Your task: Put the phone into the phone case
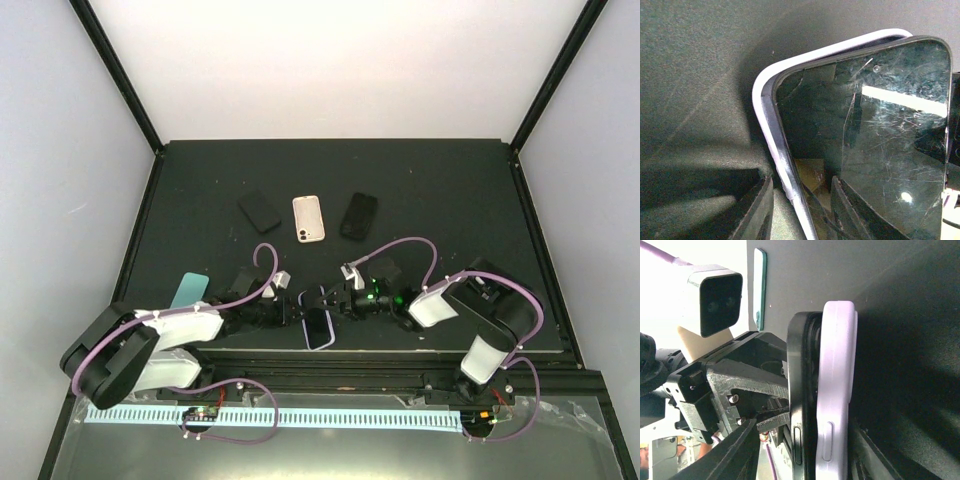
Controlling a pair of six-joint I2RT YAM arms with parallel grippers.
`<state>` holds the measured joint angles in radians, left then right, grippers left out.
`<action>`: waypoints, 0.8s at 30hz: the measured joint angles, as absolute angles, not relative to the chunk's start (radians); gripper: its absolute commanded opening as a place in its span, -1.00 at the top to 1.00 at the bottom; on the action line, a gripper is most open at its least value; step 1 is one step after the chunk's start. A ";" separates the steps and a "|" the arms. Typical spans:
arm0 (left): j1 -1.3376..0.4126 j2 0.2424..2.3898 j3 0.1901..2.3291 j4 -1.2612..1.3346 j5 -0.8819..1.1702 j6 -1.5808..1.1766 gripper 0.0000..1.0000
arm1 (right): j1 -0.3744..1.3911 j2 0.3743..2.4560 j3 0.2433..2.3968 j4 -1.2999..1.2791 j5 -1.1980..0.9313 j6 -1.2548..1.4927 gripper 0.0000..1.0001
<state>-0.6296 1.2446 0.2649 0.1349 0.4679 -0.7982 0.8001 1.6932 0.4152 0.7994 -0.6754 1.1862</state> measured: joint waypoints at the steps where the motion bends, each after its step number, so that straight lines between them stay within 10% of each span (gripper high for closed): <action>1: -0.630 1.242 0.266 0.131 0.468 -0.797 0.27 | 0.800 1.693 0.417 0.793 -0.675 1.184 0.07; 24: -0.630 1.190 0.291 0.020 0.405 -0.759 0.17 | 0.802 1.696 0.434 0.780 -0.685 1.173 0.50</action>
